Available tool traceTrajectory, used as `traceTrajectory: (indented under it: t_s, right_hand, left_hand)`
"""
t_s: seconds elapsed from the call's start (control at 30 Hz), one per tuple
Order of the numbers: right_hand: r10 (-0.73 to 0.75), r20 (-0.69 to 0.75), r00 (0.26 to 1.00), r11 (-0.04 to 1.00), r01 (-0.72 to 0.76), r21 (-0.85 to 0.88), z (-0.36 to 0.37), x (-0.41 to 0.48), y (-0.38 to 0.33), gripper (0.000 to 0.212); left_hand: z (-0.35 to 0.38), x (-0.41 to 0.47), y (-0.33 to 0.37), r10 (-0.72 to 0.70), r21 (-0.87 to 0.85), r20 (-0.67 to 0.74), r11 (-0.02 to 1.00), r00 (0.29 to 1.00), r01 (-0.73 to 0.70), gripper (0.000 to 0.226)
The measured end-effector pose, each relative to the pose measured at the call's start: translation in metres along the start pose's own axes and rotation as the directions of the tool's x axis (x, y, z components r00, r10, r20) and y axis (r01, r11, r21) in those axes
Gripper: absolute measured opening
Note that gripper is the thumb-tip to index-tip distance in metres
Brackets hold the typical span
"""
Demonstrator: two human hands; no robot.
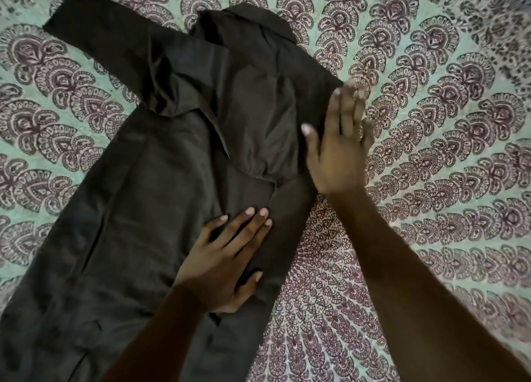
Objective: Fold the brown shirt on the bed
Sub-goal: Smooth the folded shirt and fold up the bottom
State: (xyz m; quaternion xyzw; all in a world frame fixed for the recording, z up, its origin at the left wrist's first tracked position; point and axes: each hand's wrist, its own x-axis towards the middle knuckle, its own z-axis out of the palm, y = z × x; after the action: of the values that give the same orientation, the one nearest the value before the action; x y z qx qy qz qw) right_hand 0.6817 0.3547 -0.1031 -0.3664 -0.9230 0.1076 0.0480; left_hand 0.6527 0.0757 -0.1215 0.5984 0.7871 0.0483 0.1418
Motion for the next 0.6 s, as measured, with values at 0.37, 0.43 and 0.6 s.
traceTrajectory:
  t_s: [0.37, 0.43, 0.6]
  right_hand:
    - [0.041, 0.061, 0.997, 0.999, -0.04, -0.022, 0.021, -0.094, 0.006, 0.075]
    - [0.032, 0.079, 0.996, 0.999, -0.029, -0.037, 0.022, -0.129, -0.004, 0.074]
    - [0.073, 0.139, 0.988, 0.994, -0.06, -0.091, 0.03, -0.238, -0.035, 0.067]
  left_hand:
    - [0.003, -0.004, 0.0, 0.021, 0.059, -0.023, 0.998, 1.0, -0.019, 0.086]
    - [0.003, -0.006, 0.001, 0.027, 0.064, -0.032, 0.998, 0.999, -0.025, 0.085]
    - [0.002, -0.009, 0.0, 0.039, 0.027, -0.07, 0.999, 0.997, -0.038, 0.076]
